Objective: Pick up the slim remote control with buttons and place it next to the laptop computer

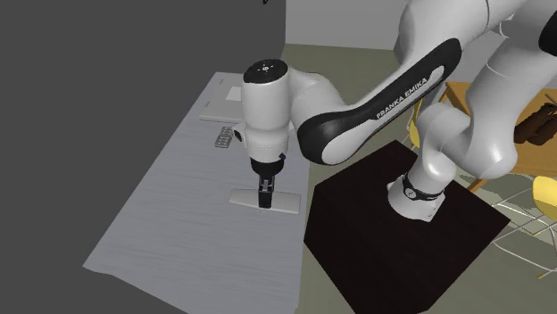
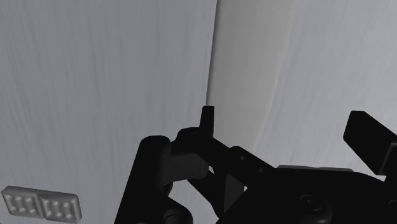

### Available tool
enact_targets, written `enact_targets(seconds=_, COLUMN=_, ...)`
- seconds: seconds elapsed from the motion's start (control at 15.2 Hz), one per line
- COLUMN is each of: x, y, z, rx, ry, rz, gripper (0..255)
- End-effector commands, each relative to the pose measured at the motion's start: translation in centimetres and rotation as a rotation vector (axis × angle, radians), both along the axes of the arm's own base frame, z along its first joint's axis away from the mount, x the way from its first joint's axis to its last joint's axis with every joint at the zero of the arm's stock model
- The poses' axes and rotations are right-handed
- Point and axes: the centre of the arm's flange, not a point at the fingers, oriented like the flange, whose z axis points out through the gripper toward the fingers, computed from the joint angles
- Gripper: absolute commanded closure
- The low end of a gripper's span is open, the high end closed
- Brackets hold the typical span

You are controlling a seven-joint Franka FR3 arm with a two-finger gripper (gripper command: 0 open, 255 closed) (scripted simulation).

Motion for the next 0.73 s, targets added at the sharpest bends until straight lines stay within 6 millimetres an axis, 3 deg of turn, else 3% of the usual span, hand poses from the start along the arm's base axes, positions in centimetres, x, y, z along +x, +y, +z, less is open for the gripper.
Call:
enact_targets(seconds=0.0, x=0.5, y=-1.8, z=-2.3, rx=0.007, ry=0.019, rz=-0.055, gripper=0)
enact_targets(seconds=0.13, x=0.8, y=-2.8, z=-3.7, rx=0.011, ry=0.031, rz=-0.089, gripper=0)
enact_targets(seconds=0.66, x=0.8, y=-2.8, z=-7.7, rx=0.011, ry=0.031, rz=-0.089, gripper=0)
